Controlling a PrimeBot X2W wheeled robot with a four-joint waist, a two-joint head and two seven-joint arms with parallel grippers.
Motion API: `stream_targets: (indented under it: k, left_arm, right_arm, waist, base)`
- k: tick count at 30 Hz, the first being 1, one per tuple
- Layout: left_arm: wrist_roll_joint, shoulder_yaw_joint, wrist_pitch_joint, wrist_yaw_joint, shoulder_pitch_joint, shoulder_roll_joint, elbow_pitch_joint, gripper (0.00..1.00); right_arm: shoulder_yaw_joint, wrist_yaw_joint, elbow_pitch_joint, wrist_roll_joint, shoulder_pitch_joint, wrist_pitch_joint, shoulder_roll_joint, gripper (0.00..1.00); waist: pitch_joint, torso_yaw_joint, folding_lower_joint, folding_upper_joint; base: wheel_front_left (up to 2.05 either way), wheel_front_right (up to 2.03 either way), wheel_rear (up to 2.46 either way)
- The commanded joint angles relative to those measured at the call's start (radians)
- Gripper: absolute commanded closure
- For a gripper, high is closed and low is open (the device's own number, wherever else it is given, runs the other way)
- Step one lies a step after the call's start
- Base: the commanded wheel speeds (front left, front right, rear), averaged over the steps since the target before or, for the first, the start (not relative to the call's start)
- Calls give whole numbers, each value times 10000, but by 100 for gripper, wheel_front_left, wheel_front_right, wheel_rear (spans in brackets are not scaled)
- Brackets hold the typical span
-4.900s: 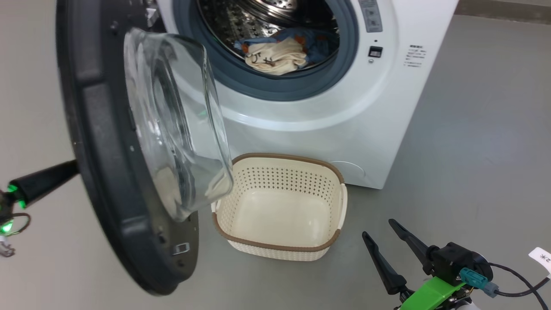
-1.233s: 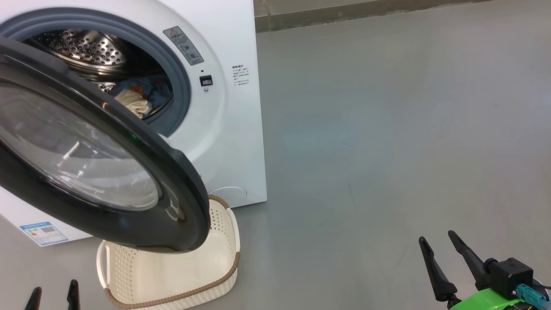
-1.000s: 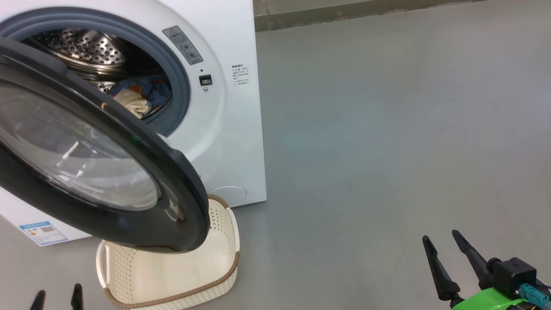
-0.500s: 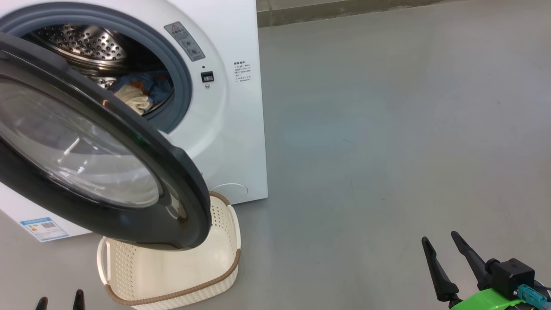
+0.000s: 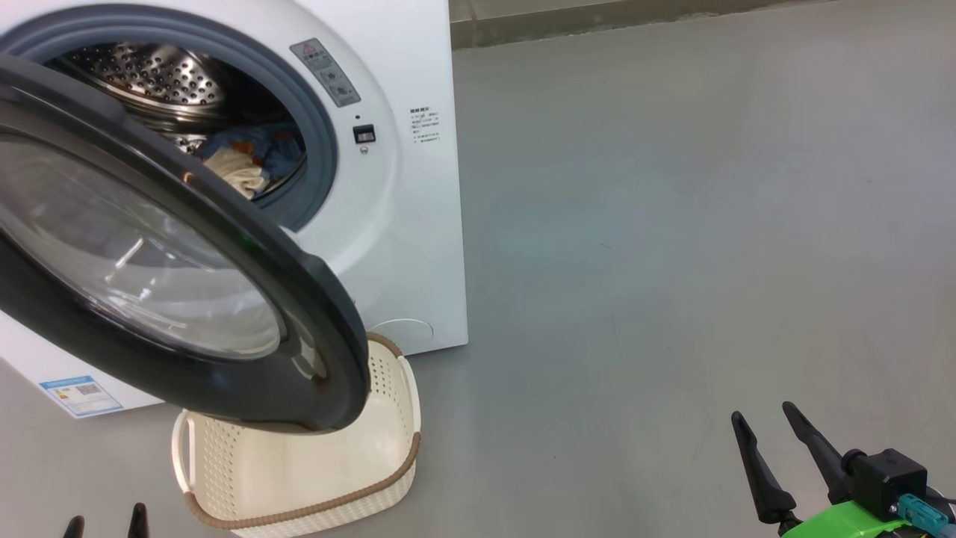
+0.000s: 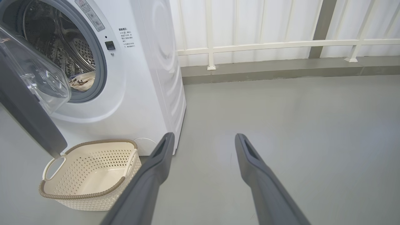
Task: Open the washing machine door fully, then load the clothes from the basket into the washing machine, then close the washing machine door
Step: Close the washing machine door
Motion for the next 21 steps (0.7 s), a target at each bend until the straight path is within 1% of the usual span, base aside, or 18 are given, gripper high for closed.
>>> stream_targets:
  k: [1, 3, 4, 5, 7, 12, 17, 21]
  left_arm:
    - [155, 381, -76, -15, -321, 90, -234, 0]
    - [187, 363, -76, -15, -314, 24, -257, 0]
    - [206, 349, -76, -15, -311, -11, -270, 0]
    - [223, 330, -76, -15, -311, -43, -276, 0]
    - [231, 298, -76, -15, -320, -109, -261, 0]
    - [245, 219, -76, -15, -308, -176, -223, 0]
    - [180, 269, -76, -15, -379, -226, -194, 0]
    - [135, 215, -76, -15, -437, -258, -200, 0]
  right_arm:
    - [187, 16, -229, -97, -83, -49, -107, 0]
    - [174, 16, -241, -126, -104, -49, -71, 0]
    - [162, 16, -240, -149, -110, -49, -46, 43]
    - [129, 16, -226, -176, -113, -49, -15, 68]
    - [86, 16, -196, -213, -126, -49, 60, 100]
    - [165, 16, -267, -269, -369, -49, 210, 100]
    - [344, 16, -500, -398, -1064, -49, 367, 100]
    - [923, 16, -618, -389, -1865, -49, 458, 100]
  waist:
    - [1, 31, 0, 0]
    - [-3, 75, 0, 0]
    - [-6, 109, 0, 0]
    - [-9, 160, 0, 0]
    - [-16, 289, 0, 0]
    - [-72, 677, 0, 0]
    - [-111, 1105, 0, 0]
    - [-146, 1435, 0, 0]
  base:
    - [0, 0, 0]
    - [0, 0, 0]
    - [0, 0, 0]
    - [0, 0, 0]
    - [0, 0, 0]
    - [0, 0, 0]
    - [0, 0, 0]
    - [0, 0, 0]
